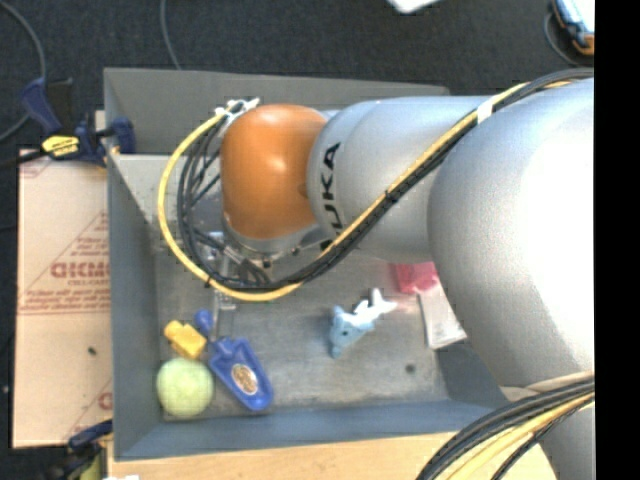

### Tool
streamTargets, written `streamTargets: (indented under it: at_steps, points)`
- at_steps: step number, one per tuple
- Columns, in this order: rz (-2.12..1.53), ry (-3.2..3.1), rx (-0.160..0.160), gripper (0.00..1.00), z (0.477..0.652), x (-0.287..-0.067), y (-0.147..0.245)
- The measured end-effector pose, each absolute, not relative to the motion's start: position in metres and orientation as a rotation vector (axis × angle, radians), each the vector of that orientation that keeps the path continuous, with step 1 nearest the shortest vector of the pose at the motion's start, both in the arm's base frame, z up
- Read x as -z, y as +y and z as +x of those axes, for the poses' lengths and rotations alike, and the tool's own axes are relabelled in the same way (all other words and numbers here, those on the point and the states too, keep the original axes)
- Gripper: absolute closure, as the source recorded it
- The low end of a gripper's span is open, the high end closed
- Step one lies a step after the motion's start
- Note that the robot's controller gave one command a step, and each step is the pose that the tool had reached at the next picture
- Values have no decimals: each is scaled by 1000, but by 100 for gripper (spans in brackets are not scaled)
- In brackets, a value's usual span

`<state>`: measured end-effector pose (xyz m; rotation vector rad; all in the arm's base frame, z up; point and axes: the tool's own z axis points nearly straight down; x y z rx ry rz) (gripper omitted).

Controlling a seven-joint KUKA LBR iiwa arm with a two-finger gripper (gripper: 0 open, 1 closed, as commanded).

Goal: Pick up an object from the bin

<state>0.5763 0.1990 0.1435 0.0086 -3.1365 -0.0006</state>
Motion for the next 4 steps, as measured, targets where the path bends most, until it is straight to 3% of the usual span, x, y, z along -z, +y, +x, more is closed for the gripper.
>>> streamTargets:
  at_steps: [1,2,3,4]
  points:
    - [1,-3144,3,0,578,-149,198]
    - [223,-3133,1,0,563,-75,158]
    - [489,-3109,6,100,488,-70,176]
    - [484,-3113,7,0,490,-71,177]
